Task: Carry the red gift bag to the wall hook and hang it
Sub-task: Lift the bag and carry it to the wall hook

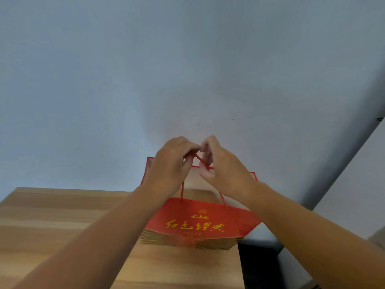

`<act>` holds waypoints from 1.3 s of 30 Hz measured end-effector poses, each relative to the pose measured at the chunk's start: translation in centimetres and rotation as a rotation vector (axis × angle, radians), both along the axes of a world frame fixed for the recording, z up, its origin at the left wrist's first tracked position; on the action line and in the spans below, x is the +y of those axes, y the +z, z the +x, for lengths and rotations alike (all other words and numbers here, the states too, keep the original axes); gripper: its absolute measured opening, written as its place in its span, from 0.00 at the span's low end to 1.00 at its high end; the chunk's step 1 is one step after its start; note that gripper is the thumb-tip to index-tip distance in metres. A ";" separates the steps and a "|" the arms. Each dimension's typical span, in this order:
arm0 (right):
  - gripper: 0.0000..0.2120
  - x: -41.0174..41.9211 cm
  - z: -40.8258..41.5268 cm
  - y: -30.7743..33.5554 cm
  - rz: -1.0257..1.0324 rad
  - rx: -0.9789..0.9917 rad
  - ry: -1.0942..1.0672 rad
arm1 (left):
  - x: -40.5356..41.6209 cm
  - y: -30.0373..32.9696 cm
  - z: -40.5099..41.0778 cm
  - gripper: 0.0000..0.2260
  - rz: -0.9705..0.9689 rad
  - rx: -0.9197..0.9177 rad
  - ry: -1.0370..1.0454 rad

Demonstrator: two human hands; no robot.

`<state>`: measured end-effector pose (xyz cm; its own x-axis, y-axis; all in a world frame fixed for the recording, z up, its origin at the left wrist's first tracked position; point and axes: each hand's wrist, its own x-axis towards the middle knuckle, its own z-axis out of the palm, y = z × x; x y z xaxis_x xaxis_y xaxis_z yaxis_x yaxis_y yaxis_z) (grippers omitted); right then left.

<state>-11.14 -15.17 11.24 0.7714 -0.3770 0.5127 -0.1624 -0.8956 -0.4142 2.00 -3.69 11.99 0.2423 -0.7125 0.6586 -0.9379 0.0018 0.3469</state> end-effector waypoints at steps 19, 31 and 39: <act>0.03 23.5 14.8 5.3 -0.114 0.108 0.410 | 28.9 1.8 9.5 0.08 0.108 -0.142 0.630; 0.04 45.9 25.5 6.4 -0.037 0.106 0.503 | 52.4 3.1 19.6 0.04 0.082 -0.209 0.716; 0.03 56.6 34.1 4.4 0.054 0.083 0.509 | 63.0 2.8 26.8 0.04 0.136 -0.181 0.794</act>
<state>22.95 41.40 15.65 0.9013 0.0322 0.4320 0.2537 -0.8475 -0.4662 28.83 59.31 14.78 0.6061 -0.4498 0.6561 -0.6834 -0.7165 0.1401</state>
